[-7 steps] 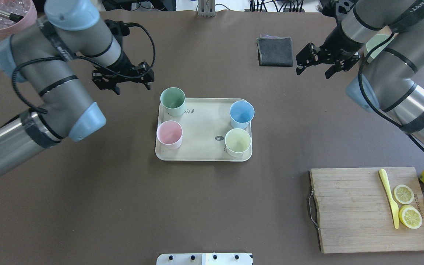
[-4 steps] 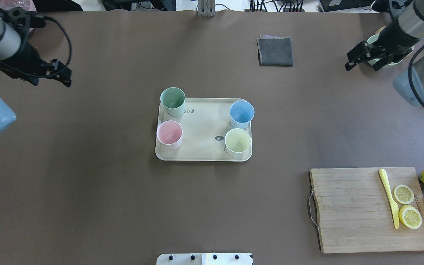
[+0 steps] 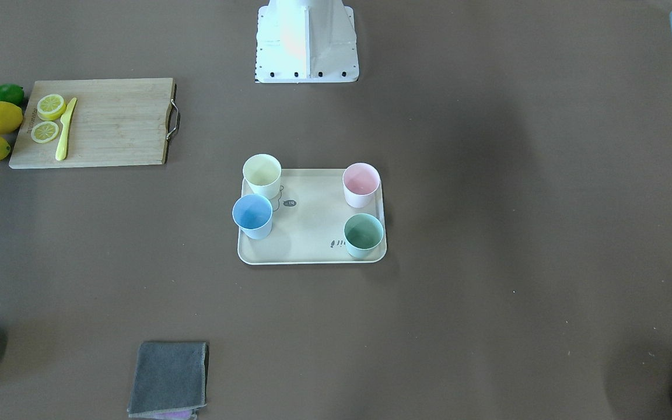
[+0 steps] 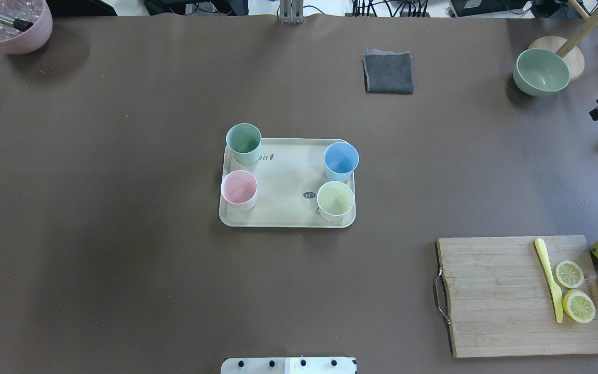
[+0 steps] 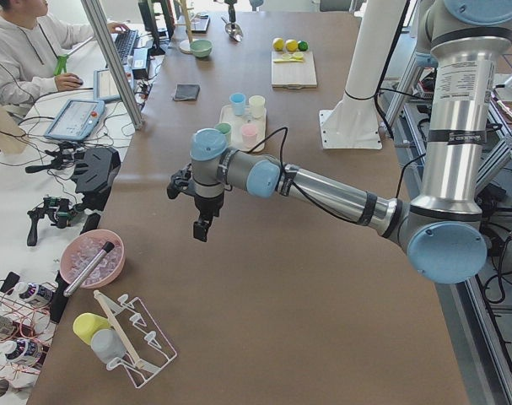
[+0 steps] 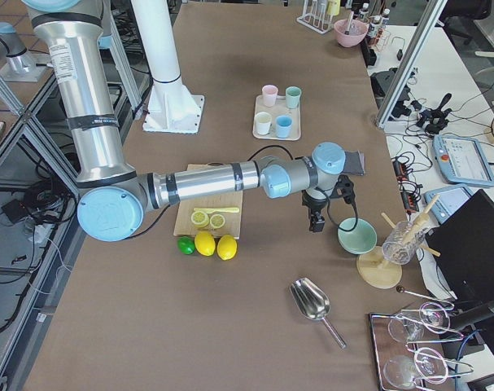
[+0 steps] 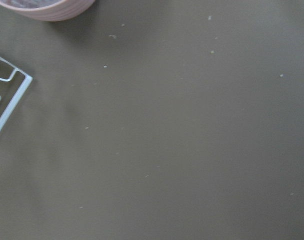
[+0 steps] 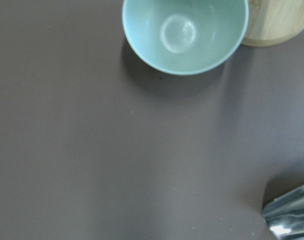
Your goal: Place all cups on tray
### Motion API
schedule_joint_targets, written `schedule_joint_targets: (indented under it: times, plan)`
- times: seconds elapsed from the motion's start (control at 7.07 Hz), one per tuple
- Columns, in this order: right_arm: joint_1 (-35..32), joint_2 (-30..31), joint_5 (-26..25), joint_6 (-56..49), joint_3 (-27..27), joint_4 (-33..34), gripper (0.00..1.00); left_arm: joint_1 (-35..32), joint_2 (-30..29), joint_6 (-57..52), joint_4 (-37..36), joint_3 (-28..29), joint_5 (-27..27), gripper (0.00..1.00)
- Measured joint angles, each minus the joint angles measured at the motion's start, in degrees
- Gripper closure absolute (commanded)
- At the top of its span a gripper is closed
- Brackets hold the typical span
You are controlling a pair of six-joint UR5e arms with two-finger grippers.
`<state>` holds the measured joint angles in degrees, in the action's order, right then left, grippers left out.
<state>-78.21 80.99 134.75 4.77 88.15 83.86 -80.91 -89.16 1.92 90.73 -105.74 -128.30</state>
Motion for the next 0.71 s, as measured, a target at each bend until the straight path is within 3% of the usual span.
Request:
schedule_joint_targets:
  times: [0.28,0.71]
  plan:
    - [-1.76,2.37,-0.45,-3.86,-0.59,-0.08,0.00,-1.31,3.53,-2.05,0.35,0.40,-1.19,0.02]
    - [-2.30,3.22,-0.48,-5.07,-0.97,-0.09,0.00,-2.80,3.87,-1.81,0.48,0.52,-1.73,0.02]
